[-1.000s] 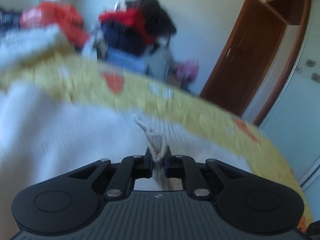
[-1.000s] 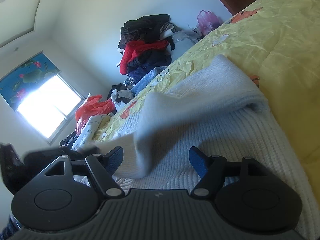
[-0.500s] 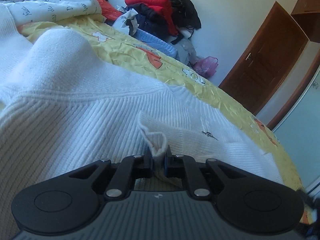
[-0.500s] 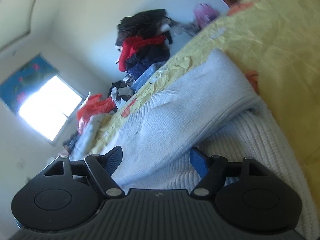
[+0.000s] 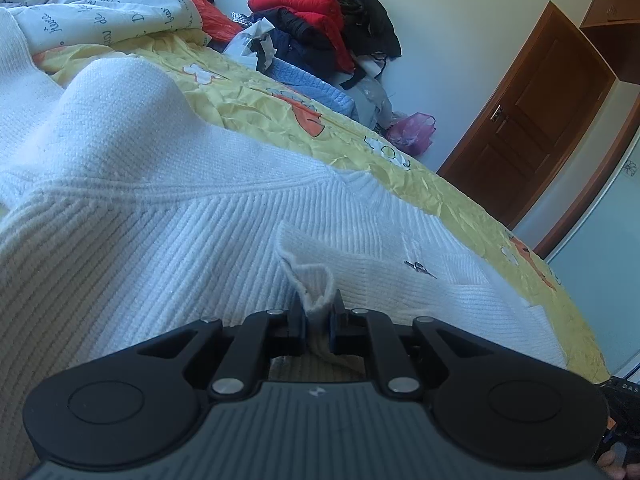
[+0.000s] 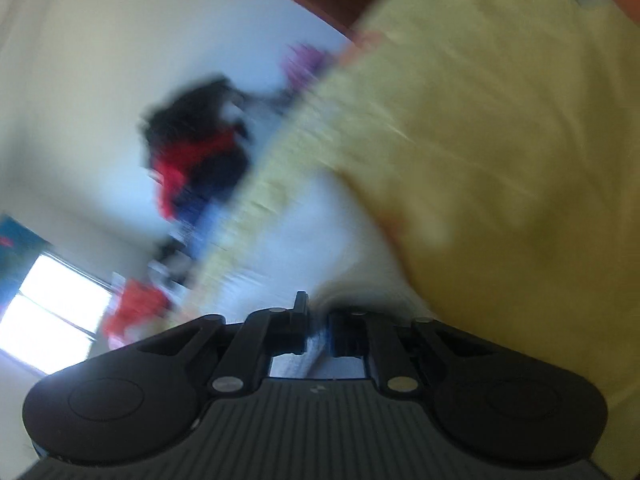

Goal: Fold small clothes

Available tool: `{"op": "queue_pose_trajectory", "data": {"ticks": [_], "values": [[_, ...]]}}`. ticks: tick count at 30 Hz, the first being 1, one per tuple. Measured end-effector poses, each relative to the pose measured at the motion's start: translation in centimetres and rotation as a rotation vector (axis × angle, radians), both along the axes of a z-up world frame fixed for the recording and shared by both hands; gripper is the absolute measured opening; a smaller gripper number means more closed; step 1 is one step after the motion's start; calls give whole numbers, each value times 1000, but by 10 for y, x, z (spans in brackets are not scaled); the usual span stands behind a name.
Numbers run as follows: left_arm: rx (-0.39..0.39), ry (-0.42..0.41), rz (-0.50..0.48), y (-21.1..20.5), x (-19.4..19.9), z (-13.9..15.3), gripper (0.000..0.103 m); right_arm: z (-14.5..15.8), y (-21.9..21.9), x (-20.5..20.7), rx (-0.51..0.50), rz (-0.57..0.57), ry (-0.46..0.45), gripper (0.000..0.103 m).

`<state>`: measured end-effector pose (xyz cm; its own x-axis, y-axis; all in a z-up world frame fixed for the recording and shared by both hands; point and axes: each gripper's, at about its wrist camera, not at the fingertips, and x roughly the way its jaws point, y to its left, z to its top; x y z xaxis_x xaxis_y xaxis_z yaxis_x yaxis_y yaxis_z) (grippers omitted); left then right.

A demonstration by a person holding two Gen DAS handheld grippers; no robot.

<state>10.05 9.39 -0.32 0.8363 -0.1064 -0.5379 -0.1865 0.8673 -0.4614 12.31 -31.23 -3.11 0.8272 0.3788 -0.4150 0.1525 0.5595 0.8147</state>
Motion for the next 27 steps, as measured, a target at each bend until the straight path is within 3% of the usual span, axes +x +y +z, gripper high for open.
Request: {"op": "queue_pose_trajectory", "data": {"ticks": [1,3,5,6,7,8,11,13,15,17,24,25,26,27], "values": [[-2,0,0,0,0,-1,10,-2,-3,-2,3,1,-28,4],[-8,0,0,1,2,-1,10,3,-1,-4,-4,6,-10,20],[-23,0,0,3,2,-2,10,9,2,-6,32,37,7,48],[-35,-1,-1,4,2,-3,10,16,4,-11,37,55,-4,57],[-49,-3,-1,6,1,-3,11,25,9,-17,21,71,-27,74],[-61,-4,0,7,1,-4,11,34,13,-25,-18,99,-51,82],[-66,-5,1,7,1,-4,11,55,28,-40,-147,279,-79,82],[-69,-6,1,8,1,-5,11,70,31,-50,-229,336,-141,82],[-74,-7,2,8,0,-4,11,90,32,-45,-385,298,-245,82],[-74,-8,2,8,0,-4,11,97,24,-19,-437,232,-279,82],[-84,-11,3,10,0,-4,11,66,19,127,-544,224,0,60],[-88,-12,3,10,0,-4,11,58,17,138,-509,229,34,52],[-92,-13,4,10,0,-4,11,46,14,138,-461,245,55,26],[-98,-14,4,11,0,-5,11,38,14,142,-406,268,69,23]]}}
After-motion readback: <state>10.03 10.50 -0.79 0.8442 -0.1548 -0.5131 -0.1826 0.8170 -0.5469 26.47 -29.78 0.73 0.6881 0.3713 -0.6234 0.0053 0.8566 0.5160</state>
